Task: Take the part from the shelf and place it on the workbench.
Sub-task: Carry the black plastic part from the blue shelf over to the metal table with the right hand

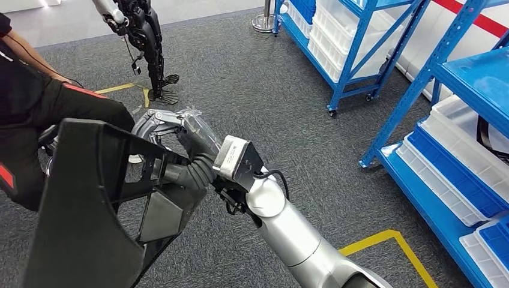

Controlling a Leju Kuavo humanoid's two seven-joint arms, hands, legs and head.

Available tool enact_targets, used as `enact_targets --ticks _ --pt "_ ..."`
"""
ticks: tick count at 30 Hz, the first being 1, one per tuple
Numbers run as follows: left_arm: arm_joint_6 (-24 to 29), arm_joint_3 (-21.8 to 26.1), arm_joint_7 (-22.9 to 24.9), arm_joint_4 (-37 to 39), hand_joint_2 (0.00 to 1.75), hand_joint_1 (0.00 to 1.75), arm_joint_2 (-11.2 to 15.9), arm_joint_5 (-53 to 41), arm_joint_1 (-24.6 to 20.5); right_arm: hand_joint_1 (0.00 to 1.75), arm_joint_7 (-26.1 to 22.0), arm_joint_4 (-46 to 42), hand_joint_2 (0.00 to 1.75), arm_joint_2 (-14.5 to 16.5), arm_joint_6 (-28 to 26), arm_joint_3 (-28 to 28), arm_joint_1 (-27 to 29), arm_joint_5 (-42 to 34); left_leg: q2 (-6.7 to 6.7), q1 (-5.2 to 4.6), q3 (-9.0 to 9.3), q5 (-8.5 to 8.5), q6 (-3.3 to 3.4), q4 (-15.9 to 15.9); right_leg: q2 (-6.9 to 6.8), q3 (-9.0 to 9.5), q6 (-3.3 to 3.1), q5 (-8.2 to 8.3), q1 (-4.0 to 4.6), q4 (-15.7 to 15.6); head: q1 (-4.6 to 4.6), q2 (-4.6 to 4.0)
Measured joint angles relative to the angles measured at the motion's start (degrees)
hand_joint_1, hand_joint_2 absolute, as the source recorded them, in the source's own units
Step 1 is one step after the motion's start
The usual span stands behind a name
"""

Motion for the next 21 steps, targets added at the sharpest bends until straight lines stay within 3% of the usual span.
enact_targets --ticks 1,3,5,6,8,10,11,12,14,16,17,19,21 --pt "-0.1 -0.1 -0.1 0.0 1.75 0.0 0.0 -0.1 -0.1 1.75 0.3 -0.3 1.75 0.0 -0.1 0.0 -0.2 0.2 0.51 -0.21 0.89 0.31 0.31 -1.7 -0.42 0.08 0.34 -0.17 0.24 0.0 0.07 0.0" --pt "-0.2 -0.4 -0.3 0.0 1.75 0.0 0.1 -0.2 -0.1 1.75 1.2 -0.6 1.75 0.2 -0.4 0.1 -0.8 0.7 -0.35 -0.59 0.89 0.23 1.21 -2.1 -1.31 0.26 0.96 -0.38 0.37 0.0 0.23 0.0" --pt "-0.2 -0.6 -0.5 0.0 1.75 0.0 0.3 -0.3 -0.1 1.75 2.0 -0.7 1.75 0.4 -0.7 0.2 -1.8 1.0 -1.34 -0.56 1.03 0.49 2.08 -2.4 -0.41 -0.16 1.45 -1.19 -0.01 1.1 0.25 0.0" --pt "-0.2 -0.7 -0.6 0.0 1.75 0.0 0.3 -0.4 -0.1 1.75 2.3 -0.8 1.75 0.5 -0.8 0.2 -2.3 1.0 -1.85 -0.44 1.13 0.64 2.52 -2.6 0.69 -1.08 1.49 -2.23 -0.18 3.1 0.26 0.0" --pt "-0.2 -0.9 -0.8 0.0 1.75 0.0 0.5 -0.4 -0.2 1.75 2.6 -0.8 1.75 0.3 -0.9 0.2 -3.0 1.0 -2.96 -0.33 1.16 0.76 3.09 -2.7 2.92 -4.65 1.2 -5.26 -0.4 10.4 0.27 0.0" --pt "-0.2 -0.9 -0.9 0.0 1.75 0.0 0.5 -0.4 -0.2 1.75 2.7 -0.8 1.75 0.0 -1.0 0.2 -3.0 1.0 -4.3 -0.34 1.11 0.76 3.21 -2.7 3.46 -8.18 1.27 -7.21 -0.43 17.1 0.28 0.0" --pt "-0.2 -0.9 -0.9 0.0 1.75 0.0 0.5 -0.4 -0.2 1.75 2.7 -0.7 1.75 -0.1 -1.0 0.2 -3.0 1.1 -5.02 -0.34 1.14 0.76 3.21 -2.7 3.56 -8.66 1.57 -6.93 -0.44 17.6 0.28 0.0" --pt "-0.2 -0.9 -0.9 0.0 1.75 0.0 0.5 -0.4 -0.1 1.75 2.7 -0.7 1.75 -0.2 -1.0 0.2 -3.0 1.1 -5.75 -0.34 1.2 0.77 3.19 -2.7 3.7 -7.98 1.96 -5.77 -0.46 15.8 0.28 0.0" --pt "-0.2 -0.9 -0.9 0.0 1.75 0.0 0.5 -0.4 -0.1 1.75 2.7 -0.7 1.75 -0.2 -1.0 0.2 -3.2 1.1 -7.14 -0.37 1.29 0.8 3.04 -2.6 5.1 -4.3 2.54 -2.24 -0.51 7.4 0.29 0.0" --pt "-0.3 -0.9 -0.9 0.0 1.75 0.0 0.5 -0.4 -0.1 1.75 2.7 -0.7 1.75 -0.2 -1.0 0.2 -3.4 1.1 -8.26 -0.52 1.16 0.81 2.55 -2.5 6.58 -1.47 2.23 -0.03 -0.5 1.5 0.27 0.0" --pt "-0.3 -0.9 -1.0 0.0 1.75 0.0 0.5 -0.4 0.0 1.75 2.7 -0.7 1.75 -0.2 -1.1 0.2 -3.4 1.1 -8.71 -0.53 1.03 0.89 2.19 -2.6 6.85 -1.0 1.87 0.3 -0.42 0.6 0.26 0.0" --pt "-0.3 -0.9 -1.0 0.0 1.75 0.0 0.5 -0.4 0.2 1.75 2.7 -0.7 1.75 0.0 -1.1 0.3 -3.5 1.1 -9.06 -0.34 0.81 0.97 1.5 -2.6 6.03 -0.83 1.16 0.66 -0.47 0.3 0.26 0.0" --pt "-0.3 -0.9 -1.0 0.0 1.75 0.0 0.5 -0.4 0.3 1.75 2.7 -0.7 1.75 0.3 -1.1 0.3 -3.7 1.1 -6.98 -0.43 -0.07 -0.3 1.0 -0.9 5.1 -0.66 0.42 0.95 -0.8 -0.1 0.22 0.0"
